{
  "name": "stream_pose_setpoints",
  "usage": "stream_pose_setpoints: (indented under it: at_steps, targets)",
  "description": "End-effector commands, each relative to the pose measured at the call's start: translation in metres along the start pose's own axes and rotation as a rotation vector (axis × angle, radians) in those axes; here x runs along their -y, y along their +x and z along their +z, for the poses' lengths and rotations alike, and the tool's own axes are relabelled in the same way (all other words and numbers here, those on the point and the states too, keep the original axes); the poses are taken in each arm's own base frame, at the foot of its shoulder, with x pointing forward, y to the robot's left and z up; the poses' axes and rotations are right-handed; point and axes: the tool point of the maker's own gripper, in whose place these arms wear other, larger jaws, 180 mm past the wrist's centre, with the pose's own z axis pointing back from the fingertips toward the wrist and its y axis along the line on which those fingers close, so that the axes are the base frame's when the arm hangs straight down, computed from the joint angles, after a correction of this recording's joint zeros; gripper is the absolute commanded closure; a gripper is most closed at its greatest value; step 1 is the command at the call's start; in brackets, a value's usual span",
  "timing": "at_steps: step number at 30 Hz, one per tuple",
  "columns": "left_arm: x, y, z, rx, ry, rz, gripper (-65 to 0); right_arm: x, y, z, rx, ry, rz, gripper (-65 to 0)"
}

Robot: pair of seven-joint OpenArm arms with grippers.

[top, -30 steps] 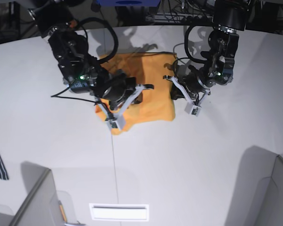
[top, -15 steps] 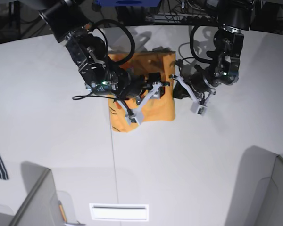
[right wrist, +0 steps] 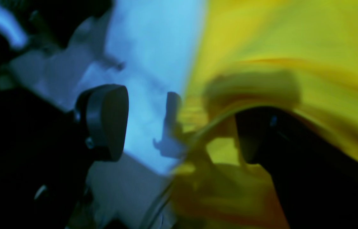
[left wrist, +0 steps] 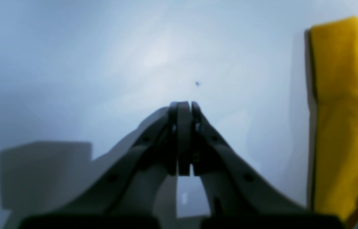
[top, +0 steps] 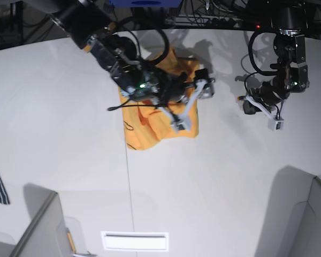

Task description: Fold the T-shirt properly

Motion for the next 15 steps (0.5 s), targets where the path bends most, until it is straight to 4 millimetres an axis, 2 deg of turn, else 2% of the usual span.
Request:
stream_pose_setpoints:
  at_steps: [1,4,6,9,12,13,14,15]
  targets:
    - [-0.005,0.019,0.008,0.051,0.005,-0.015,0.0,-0.013,0.016,0.005,0.043,0.028,0.048,-48.8]
    - [-0.017,0.024,0.015,0.071,0.029,0.002,0.0,-0.040,0.020,0.009,0.056,0.066,0.171,-48.8]
    - [-0.023,0.026,0.018,0.083,0.043,0.015,0.0,-0.053,0.028,0.020,0.096,0.094,0.214,-48.8]
    - [-0.031,0.030,0.023,0.099,0.058,0.031,0.0,-0.057,0.040,0.041,0.163,0.118,0.223,-48.6]
    - [-0.036,0.034,0.026,0.115,0.071,0.043,0.0,-0.027,0.045,0.059,0.209,0.067,0.198,-47.1]
    - [-0.037,0.034,0.027,0.119,0.073,0.045,0.0,-0.008,0.046,0.061,0.213,0.027,0.163,-42.3]
    - [-0.038,0.036,0.029,0.124,0.075,0.045,0.0,0.008,0.045,0.063,0.211,-0.002,0.123,-34.5]
    - [-0.038,0.036,0.029,0.123,0.075,0.044,0.0,0.019,0.042,0.063,0.209,-0.024,0.092,-23.9]
